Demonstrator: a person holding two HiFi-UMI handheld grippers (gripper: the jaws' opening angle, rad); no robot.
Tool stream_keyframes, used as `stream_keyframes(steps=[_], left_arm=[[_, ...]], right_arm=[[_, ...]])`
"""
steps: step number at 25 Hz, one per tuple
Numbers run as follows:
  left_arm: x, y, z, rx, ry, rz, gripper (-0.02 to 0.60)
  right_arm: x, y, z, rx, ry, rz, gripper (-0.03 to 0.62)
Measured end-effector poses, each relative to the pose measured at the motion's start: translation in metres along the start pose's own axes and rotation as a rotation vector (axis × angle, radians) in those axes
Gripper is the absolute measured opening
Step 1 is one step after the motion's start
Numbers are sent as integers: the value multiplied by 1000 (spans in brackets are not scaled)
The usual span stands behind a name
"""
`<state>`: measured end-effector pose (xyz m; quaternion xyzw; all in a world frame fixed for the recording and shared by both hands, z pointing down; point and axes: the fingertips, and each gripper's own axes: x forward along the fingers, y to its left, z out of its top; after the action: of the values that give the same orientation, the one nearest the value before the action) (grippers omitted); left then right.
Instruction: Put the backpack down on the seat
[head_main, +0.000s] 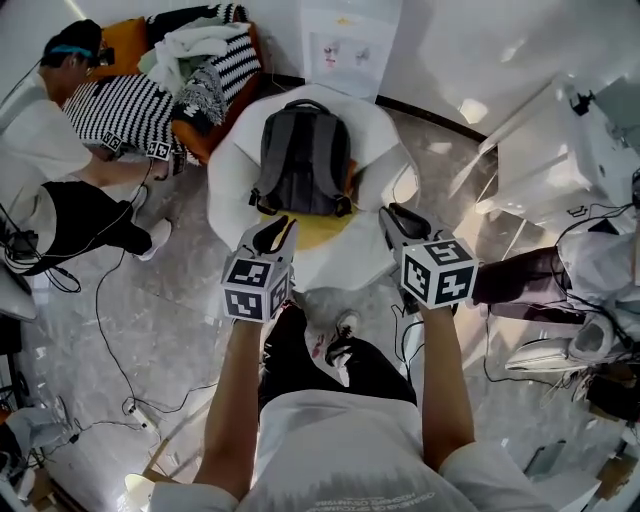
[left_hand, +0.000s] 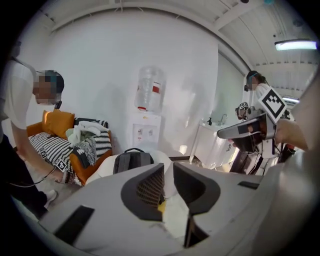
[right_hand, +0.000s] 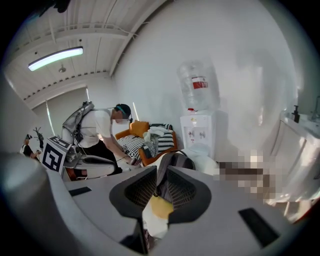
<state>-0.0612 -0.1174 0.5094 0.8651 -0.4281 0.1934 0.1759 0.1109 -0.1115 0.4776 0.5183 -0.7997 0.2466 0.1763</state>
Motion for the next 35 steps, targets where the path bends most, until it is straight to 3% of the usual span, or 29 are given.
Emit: stream_keyframes(steps=[10, 15, 23, 35], left_arm=[[-38, -32, 42, 0, -68, 17, 51], [-52, -44, 63, 45, -91, 9, 31], [-74, -53, 102, 34, -160, 34, 12], [-98, -75, 163, 124, -265, 67, 12]], right_arm=[[-38, 19, 35, -24, -36, 49, 41], [-48, 35, 55, -101, -28, 91, 21], [-70, 53, 91, -159, -74, 131, 15], [-115, 56, 140, -213, -181, 162, 5]])
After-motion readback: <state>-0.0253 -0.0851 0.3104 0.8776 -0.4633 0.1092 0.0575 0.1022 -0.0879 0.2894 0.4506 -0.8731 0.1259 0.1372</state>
